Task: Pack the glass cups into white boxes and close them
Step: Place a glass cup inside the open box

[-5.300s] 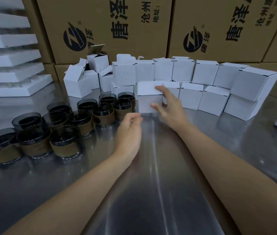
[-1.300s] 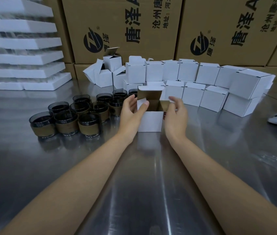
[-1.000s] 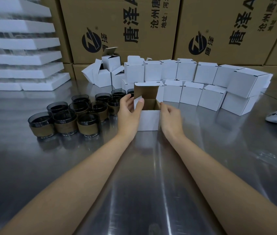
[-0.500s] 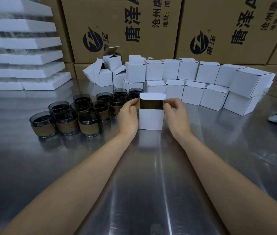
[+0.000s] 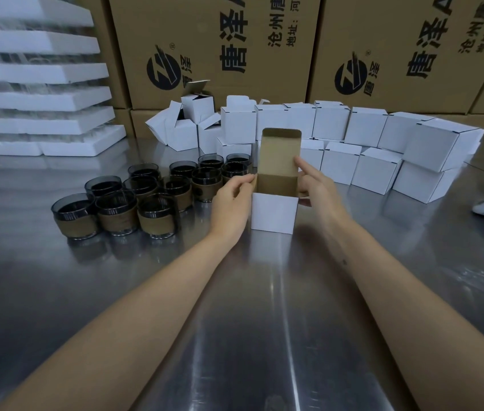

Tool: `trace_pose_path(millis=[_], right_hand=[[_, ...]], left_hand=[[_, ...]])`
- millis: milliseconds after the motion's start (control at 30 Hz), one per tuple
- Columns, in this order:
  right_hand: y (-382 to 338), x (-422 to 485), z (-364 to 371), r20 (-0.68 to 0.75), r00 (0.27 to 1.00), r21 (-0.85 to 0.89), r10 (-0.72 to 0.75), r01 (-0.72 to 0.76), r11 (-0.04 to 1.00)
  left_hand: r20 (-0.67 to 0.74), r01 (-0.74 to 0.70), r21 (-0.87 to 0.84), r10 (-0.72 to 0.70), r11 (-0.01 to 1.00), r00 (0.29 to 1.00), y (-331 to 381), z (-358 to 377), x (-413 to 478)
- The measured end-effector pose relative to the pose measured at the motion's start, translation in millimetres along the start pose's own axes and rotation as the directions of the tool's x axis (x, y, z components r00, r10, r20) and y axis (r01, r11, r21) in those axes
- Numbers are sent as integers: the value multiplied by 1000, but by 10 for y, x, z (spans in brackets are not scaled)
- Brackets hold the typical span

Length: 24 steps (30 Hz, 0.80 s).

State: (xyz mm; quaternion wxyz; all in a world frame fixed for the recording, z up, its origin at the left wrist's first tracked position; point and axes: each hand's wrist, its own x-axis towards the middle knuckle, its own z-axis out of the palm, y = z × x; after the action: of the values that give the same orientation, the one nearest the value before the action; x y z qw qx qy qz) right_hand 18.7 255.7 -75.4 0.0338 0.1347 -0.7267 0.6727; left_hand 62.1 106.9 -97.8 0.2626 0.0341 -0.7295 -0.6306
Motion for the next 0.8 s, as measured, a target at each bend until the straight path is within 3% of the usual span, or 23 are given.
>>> trace_pose_path(millis=[167, 267, 333, 500, 700, 800], right_hand=[[-11, 25, -4, 6, 997, -58, 77, -77, 995], [43, -2, -18, -8, 1000, -271, 9, -11, 962], [73, -30, -21, -7, 998, -322, -58, 53, 945], [113, -46, -43, -14, 999, -110, -42, 40, 993], [145, -23, -60, -63, 998, -147, -20, 11, 989], [149, -78, -8, -185, 975, -219, -120, 78, 973]], left_hand=[[7, 1, -18, -1, 1000, 1000, 17, 7, 2], [11, 8, -43, -7, 999, 1000, 30, 9, 0], [23, -19, -32, 20, 999, 1000, 29, 9, -10], [178, -41, 12, 39, 999, 983, -19, -4, -27], [383, -29, 157, -33, 987, 923, -13, -38, -67], [357, -72, 249, -23, 966, 934, -78, -18, -31]])
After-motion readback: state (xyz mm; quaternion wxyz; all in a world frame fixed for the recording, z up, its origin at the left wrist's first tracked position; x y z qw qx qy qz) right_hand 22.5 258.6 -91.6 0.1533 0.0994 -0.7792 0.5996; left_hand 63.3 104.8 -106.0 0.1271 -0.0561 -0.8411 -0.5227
